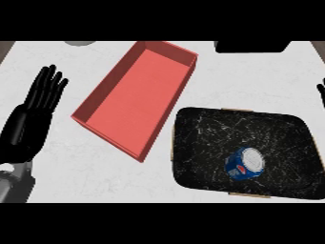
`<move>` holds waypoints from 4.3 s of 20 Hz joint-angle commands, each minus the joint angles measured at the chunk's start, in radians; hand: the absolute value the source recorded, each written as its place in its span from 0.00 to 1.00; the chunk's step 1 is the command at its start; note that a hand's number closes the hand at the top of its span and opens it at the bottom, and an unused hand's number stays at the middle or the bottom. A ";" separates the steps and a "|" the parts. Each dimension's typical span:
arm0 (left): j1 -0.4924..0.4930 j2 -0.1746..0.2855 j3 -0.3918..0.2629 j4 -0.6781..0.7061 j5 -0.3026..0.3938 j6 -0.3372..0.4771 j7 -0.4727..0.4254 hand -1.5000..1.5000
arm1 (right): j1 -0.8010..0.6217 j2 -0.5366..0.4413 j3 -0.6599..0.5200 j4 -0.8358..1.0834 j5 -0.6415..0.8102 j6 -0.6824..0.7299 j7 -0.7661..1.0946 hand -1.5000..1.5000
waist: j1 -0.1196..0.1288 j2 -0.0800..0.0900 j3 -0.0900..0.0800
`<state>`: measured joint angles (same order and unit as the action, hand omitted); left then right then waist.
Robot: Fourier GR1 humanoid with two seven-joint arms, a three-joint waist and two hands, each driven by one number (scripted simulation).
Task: Pick the can from the tray and place it in the cardboard box
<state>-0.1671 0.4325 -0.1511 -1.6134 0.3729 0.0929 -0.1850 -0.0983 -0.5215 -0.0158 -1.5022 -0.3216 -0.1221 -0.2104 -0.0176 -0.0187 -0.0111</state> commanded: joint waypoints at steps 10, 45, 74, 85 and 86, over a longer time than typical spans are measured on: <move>0.090 0.098 -0.072 0.194 -0.236 0.090 0.135 0.50 | 0.215 0.116 -0.314 0.227 -0.130 0.177 -0.709 0.00 | -0.035 0.032 0.022; -0.014 -0.014 -0.045 0.311 -0.379 0.027 0.158 0.50 | 0.769 0.141 -0.144 -0.734 0.836 0.165 -0.175 0.00 | 0.018 0.020 0.011; -0.023 -0.146 0.080 0.377 -0.536 -0.044 0.114 0.50 | 0.468 0.394 0.063 -0.485 1.277 0.129 -0.101 0.00 | 0.012 0.020 0.011; 0.006 -0.171 0.116 0.281 -0.575 -0.082 0.167 0.50 | 0.342 0.441 0.130 -0.443 1.341 0.194 -0.003 0.00 | 0.018 0.018 0.011; 0.013 -0.161 0.135 0.318 -0.549 -0.119 0.120 0.50 | 0.430 0.437 0.135 -0.403 1.357 0.133 -0.069 0.00 | 0.015 0.018 0.011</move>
<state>-0.1582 0.2731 -0.0349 -1.3069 -0.1861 0.0065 -0.0431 0.3118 -0.1149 0.0639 -1.9628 0.9799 0.0579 -0.2649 -0.0022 -0.0003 -0.0003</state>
